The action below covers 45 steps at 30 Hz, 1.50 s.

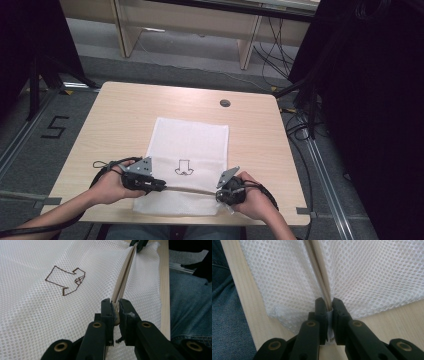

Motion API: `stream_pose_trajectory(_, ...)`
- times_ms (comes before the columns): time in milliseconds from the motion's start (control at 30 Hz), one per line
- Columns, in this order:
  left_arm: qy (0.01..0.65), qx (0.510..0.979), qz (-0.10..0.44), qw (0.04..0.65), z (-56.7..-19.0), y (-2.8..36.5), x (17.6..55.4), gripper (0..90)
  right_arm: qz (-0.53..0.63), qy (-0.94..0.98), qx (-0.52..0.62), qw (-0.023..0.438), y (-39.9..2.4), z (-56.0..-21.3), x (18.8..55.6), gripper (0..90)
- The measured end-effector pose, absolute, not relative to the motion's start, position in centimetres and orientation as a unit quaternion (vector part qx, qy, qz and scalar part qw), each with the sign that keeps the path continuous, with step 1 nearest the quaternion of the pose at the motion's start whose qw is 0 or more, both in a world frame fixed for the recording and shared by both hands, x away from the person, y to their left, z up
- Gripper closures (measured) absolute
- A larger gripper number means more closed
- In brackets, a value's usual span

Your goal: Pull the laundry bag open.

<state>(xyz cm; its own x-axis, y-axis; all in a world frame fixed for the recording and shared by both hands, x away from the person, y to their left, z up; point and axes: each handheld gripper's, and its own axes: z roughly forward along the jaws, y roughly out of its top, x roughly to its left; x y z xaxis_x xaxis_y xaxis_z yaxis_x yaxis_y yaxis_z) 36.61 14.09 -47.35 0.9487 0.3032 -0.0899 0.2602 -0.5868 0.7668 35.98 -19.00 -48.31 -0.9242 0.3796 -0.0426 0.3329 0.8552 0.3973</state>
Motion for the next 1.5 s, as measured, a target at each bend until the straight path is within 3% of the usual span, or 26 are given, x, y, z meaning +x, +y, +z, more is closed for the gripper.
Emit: stream_pose_trajectory(1500,0.174,0.890,0.031,0.420,-47.6,16.0,36.7,82.2,0.196,0.961,0.185,0.059,-18.9,-48.4,36.0,84.9)
